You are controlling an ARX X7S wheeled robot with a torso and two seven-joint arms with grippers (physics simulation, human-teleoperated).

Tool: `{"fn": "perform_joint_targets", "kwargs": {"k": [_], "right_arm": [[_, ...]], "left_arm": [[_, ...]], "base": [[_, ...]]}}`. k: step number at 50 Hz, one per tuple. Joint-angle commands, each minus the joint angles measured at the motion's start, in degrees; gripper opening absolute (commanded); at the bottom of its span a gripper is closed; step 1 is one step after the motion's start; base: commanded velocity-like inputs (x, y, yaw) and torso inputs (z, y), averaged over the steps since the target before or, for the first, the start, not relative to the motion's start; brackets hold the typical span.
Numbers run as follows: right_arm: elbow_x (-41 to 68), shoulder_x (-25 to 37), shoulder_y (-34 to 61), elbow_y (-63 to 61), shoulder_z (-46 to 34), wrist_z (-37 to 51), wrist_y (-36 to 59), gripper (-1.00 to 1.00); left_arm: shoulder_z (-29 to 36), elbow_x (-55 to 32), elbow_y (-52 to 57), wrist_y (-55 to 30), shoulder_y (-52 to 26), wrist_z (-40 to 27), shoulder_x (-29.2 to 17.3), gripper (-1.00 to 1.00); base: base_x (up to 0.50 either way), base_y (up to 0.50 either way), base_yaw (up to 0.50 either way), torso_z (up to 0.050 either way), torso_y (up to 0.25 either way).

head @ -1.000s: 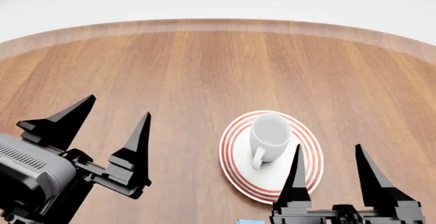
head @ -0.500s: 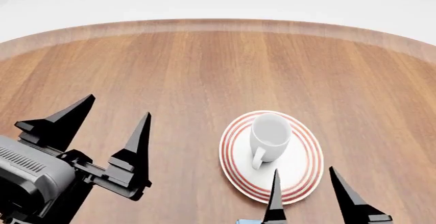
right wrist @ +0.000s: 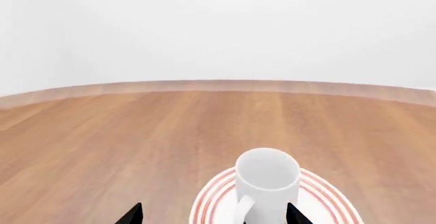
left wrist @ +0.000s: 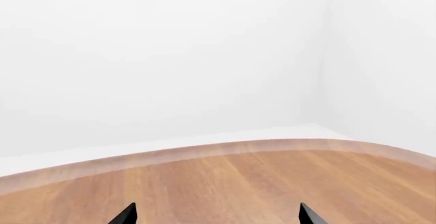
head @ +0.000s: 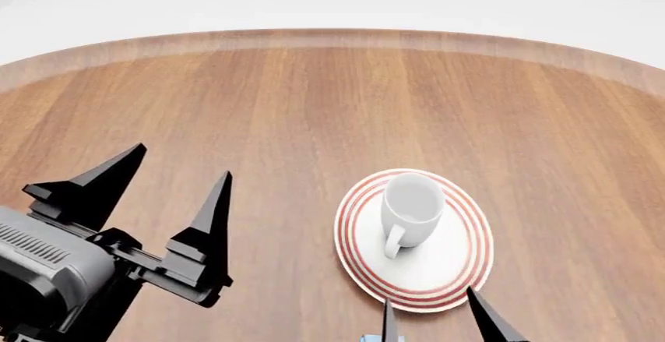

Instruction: Pick up the white mug and put it on the plate, and put the chocolate pudding to the right of the plate.

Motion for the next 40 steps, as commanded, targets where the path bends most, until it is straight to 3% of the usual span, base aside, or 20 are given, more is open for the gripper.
{"fn": "perform_joint_targets", "kwargs": {"k": [1,29,40], "right_arm": [[1.6,-0.2,-0.6,-2.1,-1.0,-0.1,2.1,1.00],[20.0,11.5,12.6,-2.1,-17.1,19.8,-0.3,1.00],[24.9,12.3,15.6,-1.9,-20.6,23.7,0.0,1.00]], "left_arm": [[-1.9,-1.0,-0.1,0.2,-0.3,1.5,1.0,1.00],[-0.9,-0.9,0.2,-0.3,-0.9,1.4,1.3,1.00],[-0.4,-1.0,0.0,-0.4,-0.9,1.5,1.5,1.00]], "base": [[0.00,0.00,0.00,0.000,0.000],[0.00,0.00,0.00,0.000,0.000],[0.00,0.00,0.00,0.000,0.000]]}}
